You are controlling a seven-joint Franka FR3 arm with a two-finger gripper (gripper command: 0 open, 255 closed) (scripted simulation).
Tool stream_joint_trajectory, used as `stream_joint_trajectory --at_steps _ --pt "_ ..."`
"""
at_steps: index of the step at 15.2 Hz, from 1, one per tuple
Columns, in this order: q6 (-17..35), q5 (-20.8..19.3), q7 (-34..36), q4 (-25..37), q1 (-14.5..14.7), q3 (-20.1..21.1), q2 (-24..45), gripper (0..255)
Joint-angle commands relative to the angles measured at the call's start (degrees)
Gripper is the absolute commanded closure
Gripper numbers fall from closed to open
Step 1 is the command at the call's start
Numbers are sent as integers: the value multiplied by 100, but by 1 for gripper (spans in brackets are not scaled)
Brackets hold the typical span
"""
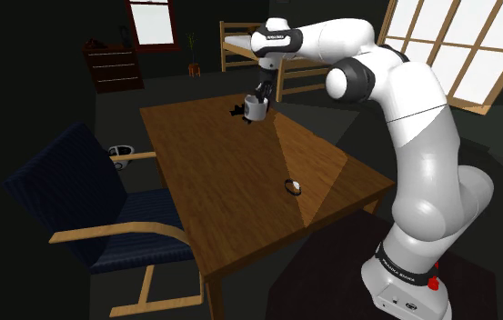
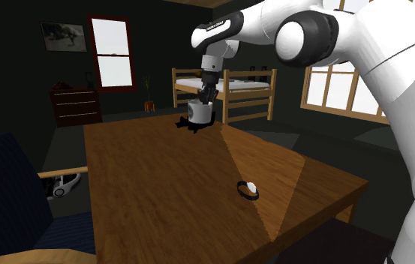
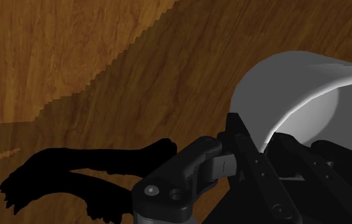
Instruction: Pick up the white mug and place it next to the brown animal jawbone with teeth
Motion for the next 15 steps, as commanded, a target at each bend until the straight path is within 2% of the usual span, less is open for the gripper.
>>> stream_joint_trajectory --at_steps 1,15 --pt "166 4 -19 -177 13 1 -15 255" --pt "1156 63 -156 -1061 55 24 102 255"
